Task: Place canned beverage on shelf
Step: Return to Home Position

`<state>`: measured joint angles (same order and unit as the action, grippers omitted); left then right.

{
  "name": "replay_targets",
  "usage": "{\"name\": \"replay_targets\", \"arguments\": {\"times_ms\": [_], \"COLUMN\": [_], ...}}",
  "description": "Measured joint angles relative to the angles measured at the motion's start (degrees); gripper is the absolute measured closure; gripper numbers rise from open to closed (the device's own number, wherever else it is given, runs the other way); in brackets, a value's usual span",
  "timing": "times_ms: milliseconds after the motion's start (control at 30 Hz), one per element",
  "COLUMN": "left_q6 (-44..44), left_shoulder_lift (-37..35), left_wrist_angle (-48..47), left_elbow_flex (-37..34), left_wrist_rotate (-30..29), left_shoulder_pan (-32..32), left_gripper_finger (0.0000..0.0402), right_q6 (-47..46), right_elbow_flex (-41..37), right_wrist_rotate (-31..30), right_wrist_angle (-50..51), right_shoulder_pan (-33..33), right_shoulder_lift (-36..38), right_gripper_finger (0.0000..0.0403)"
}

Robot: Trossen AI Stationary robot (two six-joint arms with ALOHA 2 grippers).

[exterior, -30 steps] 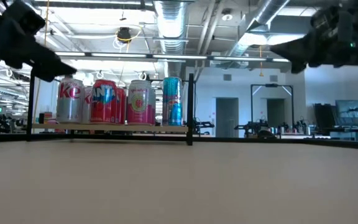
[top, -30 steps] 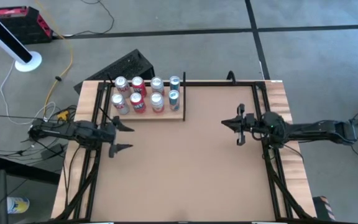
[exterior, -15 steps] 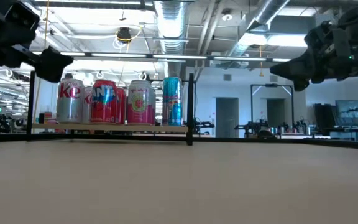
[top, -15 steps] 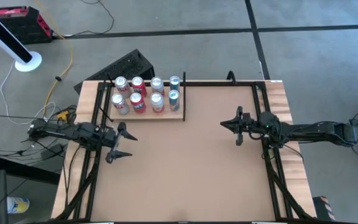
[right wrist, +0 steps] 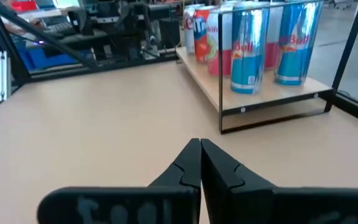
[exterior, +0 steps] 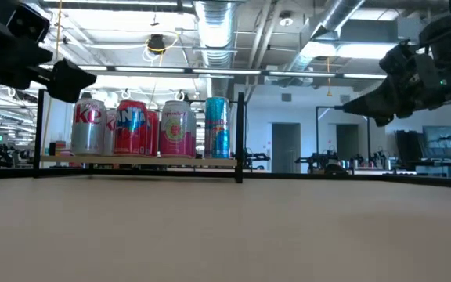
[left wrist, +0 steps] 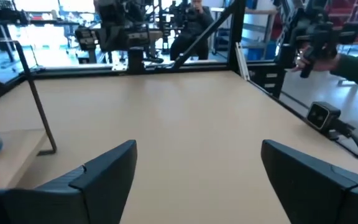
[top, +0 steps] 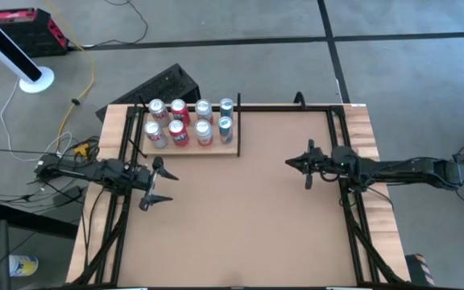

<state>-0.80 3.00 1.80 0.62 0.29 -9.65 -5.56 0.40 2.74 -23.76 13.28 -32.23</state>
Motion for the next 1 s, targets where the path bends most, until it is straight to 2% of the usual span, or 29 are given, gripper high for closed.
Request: {"name": "replay_targets", "arguments": {"times_ms": [100,200,533,567,1000], "left_q6": [0.6,0.6,-1.8,-1.5,3.4], "left_shoulder_lift": [0.0,0.0,0.0,0.0,0.0], "left_wrist_angle": [0.0,-0.1,0.3,0.3,0.3], "left_elbow_flex": [0.0,0.0,-0.1,-0.1,-0.2], "left_wrist_rotate": [-0.7,-1.3,-4.0,-3.8,-3.6], "left_shoulder_pan": [0.0,0.0,0.0,0.0,0.0], "left_gripper_finger": [0.0099,0.0149,0.0376,0.0388,0.0401], "right_q6": [0.0,0.0,0.0,0.0,0.0], "right_elbow_flex": [0.0,0.0,0.0,0.0,-0.1], "right_wrist_rotate": [-0.1,-1.9,-3.0,-2.9,-2.9], "right_wrist_angle": [0.7,0.6,1.5,1.5,1.5], "right_shoulder_pan": [0.0,0.0,0.0,0.0,0.0], "right_shoulder_lift": [0.0,0.0,0.0,0.0,0.0], "right_gripper_finger": [0.0375,0.0374,0.0374,0.0374,0.0374]}}
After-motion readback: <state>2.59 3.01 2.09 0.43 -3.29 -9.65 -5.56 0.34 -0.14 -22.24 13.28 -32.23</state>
